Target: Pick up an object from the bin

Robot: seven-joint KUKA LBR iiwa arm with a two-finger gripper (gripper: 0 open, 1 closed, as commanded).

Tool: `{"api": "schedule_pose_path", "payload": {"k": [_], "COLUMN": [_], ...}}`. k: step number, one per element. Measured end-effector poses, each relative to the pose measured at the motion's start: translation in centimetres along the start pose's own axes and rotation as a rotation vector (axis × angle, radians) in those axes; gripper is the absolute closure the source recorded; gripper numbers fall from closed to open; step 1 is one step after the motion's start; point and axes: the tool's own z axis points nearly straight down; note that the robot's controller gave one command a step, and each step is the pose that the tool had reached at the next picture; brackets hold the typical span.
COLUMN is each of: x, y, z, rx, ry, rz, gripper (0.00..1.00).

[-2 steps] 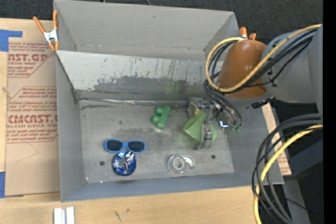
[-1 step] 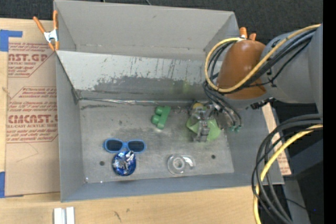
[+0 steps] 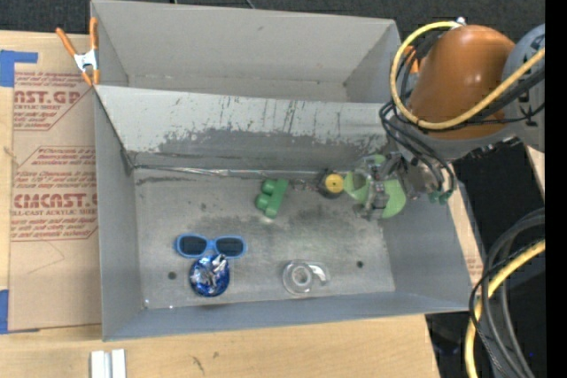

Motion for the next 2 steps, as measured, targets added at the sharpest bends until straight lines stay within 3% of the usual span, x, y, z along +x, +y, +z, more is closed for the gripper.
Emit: {"api": "schedule_pose_path", "payload": {"k": [1,2], "x": [0.1,-0.9], "y": [-3.8,0.2], "z": [-11.4,-18.0], "rx": [0.0,-0.001], "ry": [0.002,-0.001], "rz": [0.424,0.289], "gripper": [1.0,1.0]}}
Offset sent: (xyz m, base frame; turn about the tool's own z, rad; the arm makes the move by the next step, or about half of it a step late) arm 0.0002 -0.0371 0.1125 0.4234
